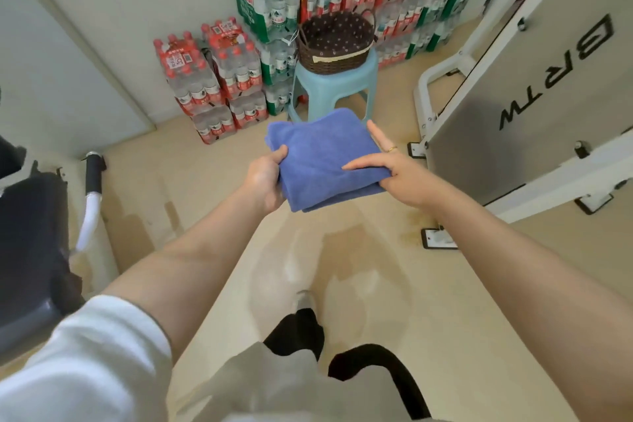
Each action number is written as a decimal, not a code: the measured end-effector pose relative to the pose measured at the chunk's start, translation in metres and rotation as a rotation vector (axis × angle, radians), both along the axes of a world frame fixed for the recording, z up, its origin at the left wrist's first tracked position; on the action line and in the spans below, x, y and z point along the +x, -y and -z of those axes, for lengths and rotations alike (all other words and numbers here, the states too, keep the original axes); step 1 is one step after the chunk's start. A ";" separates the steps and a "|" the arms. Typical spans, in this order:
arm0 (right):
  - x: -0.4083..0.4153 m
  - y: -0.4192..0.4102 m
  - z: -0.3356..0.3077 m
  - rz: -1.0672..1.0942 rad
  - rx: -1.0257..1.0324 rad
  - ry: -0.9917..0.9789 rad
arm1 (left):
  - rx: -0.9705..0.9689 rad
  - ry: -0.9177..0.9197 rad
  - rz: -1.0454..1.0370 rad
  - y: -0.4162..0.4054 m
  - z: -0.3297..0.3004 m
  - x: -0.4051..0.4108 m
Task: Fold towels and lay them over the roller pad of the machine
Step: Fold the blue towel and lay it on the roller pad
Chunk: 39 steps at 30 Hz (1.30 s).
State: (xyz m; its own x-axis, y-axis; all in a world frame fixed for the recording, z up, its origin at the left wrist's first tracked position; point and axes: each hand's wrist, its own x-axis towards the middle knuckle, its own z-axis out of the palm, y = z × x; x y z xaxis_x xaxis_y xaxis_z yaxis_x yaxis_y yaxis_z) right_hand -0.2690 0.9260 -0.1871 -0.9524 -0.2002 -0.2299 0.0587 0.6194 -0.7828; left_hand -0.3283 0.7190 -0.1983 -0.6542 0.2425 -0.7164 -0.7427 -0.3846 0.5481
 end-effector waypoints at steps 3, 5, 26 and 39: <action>-0.049 -0.034 -0.008 0.034 -0.264 0.376 | -0.033 -0.085 0.084 -0.025 -0.005 -0.048; -0.079 -0.052 -0.006 0.197 -0.469 0.514 | -0.047 -0.167 0.158 -0.040 -0.004 -0.079; -0.476 -0.215 0.085 0.250 -0.579 0.481 | -0.424 -0.228 -0.082 -0.232 0.074 -0.429; -0.694 -0.238 0.264 0.032 -0.047 0.321 | -0.729 -0.373 0.567 -0.250 0.264 -0.624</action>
